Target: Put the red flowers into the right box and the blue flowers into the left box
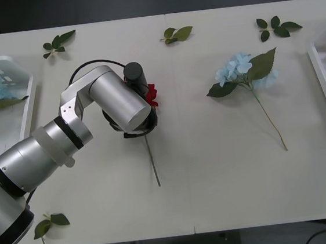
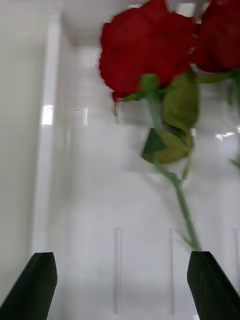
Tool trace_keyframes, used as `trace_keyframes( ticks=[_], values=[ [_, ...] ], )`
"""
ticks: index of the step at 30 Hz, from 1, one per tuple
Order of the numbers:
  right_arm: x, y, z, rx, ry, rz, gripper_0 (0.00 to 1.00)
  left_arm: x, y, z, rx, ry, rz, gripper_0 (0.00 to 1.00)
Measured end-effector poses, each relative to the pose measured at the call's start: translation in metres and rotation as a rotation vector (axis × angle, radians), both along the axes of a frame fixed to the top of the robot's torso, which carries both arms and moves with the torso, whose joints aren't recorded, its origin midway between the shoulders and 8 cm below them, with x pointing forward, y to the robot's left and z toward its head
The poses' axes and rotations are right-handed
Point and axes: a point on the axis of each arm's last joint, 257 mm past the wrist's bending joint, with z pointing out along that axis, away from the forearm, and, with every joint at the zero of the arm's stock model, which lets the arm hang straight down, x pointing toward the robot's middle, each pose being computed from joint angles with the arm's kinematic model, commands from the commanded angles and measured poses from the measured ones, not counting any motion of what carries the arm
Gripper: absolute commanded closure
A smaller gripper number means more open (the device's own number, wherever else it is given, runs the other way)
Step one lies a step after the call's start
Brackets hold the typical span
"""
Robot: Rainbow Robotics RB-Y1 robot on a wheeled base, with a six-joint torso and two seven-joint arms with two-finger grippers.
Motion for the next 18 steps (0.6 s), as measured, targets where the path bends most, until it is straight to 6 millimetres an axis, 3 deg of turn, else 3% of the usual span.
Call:
trace_keyframes(
  ticks=[4,8,13,14,15,18],
  values=[
    [0.005,0.047,0.014,0.061,0.019,0.082,0.24,0.002,-0.001,0.001,0.000,-0.010,-0.005,0.39],
    [0.007,0.096,0.038,0.168,0.040,0.115,0.24,0.005,-0.002,0.000,0.016,-0.034,-0.021,0.70],
    [0.001,0.152,0.058,0.176,0.042,0.201,0.24,0.001,-0.002,-0.005,0.029,-0.028,-0.033,0.72],
    [-0.002,0.162,0.059,0.182,0.050,0.202,0.24,0.001,-0.002,-0.005,0.029,-0.028,-0.033,0.80],
    [-0.005,0.171,0.059,0.204,0.060,0.189,0.24,0.001,-0.002,-0.005,0.029,-0.028,-0.033,1.00],
    [-0.012,0.194,0.061,0.297,0.091,0.118,0.24,0.001,-0.002,-0.005,0.029,-0.028,-0.034,1.00]
  ],
)
